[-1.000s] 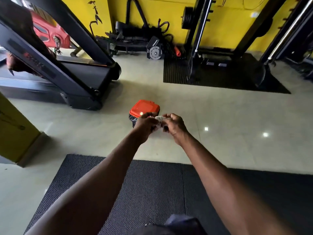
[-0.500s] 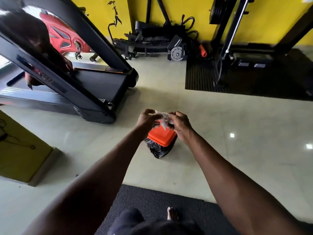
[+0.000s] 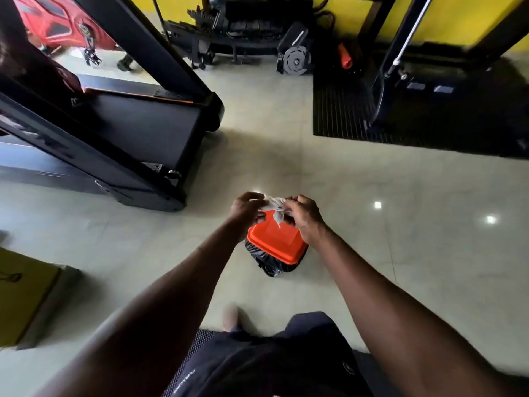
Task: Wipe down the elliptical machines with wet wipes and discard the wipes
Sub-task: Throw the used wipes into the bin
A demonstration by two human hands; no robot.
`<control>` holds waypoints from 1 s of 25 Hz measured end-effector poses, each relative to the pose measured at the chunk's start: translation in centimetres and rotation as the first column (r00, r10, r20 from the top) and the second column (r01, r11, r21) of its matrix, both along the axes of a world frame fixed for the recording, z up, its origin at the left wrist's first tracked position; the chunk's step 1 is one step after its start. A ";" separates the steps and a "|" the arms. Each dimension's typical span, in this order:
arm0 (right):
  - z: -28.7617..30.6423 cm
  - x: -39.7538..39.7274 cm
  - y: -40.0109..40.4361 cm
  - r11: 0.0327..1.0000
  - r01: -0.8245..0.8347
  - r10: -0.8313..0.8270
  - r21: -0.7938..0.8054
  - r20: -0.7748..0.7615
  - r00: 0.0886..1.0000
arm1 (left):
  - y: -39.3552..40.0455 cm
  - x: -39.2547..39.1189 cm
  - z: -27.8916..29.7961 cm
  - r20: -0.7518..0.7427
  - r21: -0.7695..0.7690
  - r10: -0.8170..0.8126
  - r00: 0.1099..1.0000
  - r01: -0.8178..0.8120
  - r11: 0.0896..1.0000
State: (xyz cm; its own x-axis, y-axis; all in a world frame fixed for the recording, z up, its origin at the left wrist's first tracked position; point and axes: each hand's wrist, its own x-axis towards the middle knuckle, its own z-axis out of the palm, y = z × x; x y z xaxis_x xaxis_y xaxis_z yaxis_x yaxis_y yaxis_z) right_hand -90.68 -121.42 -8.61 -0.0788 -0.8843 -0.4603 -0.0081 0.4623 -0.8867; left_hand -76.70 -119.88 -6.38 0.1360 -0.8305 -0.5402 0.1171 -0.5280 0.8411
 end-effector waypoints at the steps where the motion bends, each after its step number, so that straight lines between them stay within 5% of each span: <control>1: -0.1 0.5 -0.8 1.000 -0.005 0.005 0.008 -0.018 1.000 | -1.0 0.7 -0.4 -0.009 0.015 -0.001 1.000 0.001 1.000; 12: -5.8 4.1 -12.3 0.994 0.048 -0.043 0.096 -0.058 0.997 | -13.3 3.6 -6.3 -0.007 0.109 -0.072 0.997 0.072 0.991; 25: -19.9 0.9 -15.2 0.857 0.018 0.045 0.515 -0.110 0.993 | -17.6 -0.6 -21.2 -0.020 0.503 -0.135 0.991 0.126 0.855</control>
State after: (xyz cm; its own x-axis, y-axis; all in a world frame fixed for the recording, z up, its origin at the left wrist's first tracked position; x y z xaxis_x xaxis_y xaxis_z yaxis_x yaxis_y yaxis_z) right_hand -89.80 -136.65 -28.51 -0.1486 -0.5246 -0.8383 -0.1042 0.8513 -0.5143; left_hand -77.33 -137.49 -27.53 0.0573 -0.4577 -0.8872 0.0067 -0.8885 0.4588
